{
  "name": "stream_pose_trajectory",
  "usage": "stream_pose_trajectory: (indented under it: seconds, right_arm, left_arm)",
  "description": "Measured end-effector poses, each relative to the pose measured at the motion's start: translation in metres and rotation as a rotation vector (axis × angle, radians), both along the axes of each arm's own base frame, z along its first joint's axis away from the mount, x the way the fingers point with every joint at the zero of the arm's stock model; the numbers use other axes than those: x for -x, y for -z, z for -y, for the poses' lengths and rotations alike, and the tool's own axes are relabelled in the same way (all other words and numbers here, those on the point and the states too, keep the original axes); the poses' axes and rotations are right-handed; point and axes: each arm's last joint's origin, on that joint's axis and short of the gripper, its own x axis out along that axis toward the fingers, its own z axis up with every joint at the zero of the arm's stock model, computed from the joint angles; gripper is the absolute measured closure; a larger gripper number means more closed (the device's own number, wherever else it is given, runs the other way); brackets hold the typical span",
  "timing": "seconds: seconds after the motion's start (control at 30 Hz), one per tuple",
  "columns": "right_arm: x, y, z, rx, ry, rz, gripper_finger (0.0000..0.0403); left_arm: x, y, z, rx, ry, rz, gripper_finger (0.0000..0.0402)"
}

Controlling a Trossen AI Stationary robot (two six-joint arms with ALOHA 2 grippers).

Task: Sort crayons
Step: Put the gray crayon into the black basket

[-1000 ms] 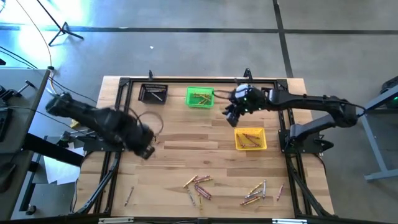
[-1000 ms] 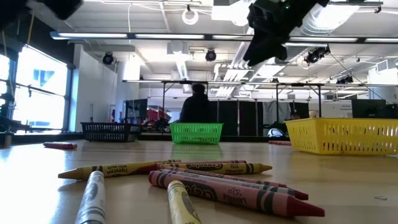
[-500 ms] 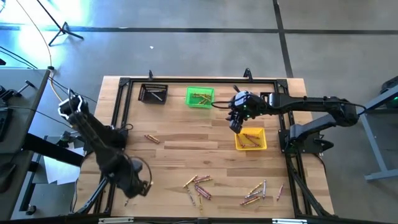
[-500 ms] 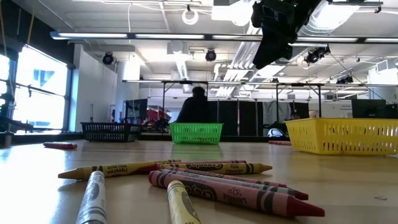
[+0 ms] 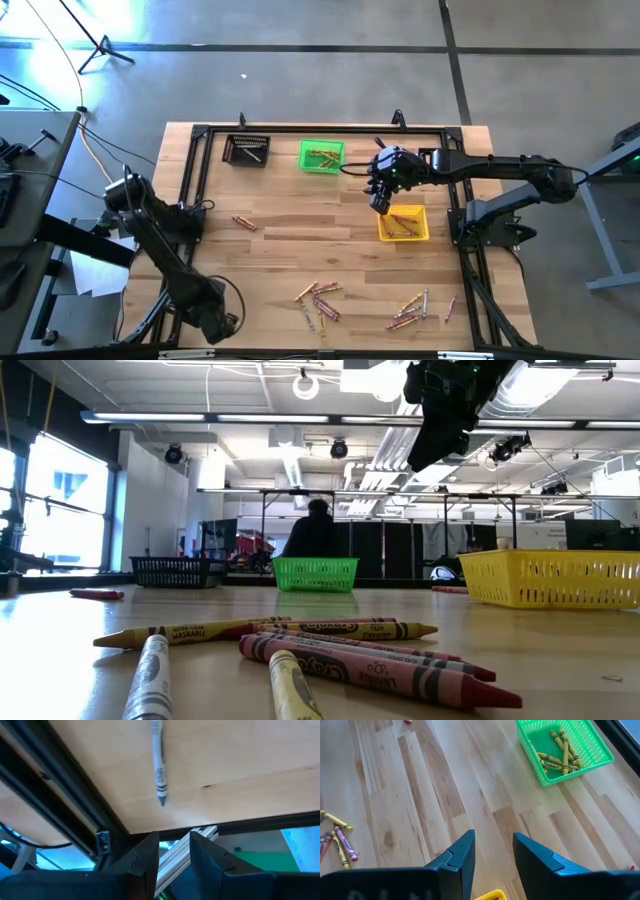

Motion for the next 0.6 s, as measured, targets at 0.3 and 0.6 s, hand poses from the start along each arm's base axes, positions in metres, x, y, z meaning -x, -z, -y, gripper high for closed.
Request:
stream_pose_trajectory:
  seconds: [0.3,0.6]
  right_arm:
    - [0.000,0.000,0.000,0.011,-0.014,-0.003,0.0286]
    - [0.000,0.000,0.000,0.011,-0.014,-0.006,0.0286]
  left_arm:
    - [0.001,0.023,-0.003,-0.070,-0.006,-0.017,0.0307]
    - [0.005,0.044,-0.009,-0.034,-0.031,0.004,0.0307]
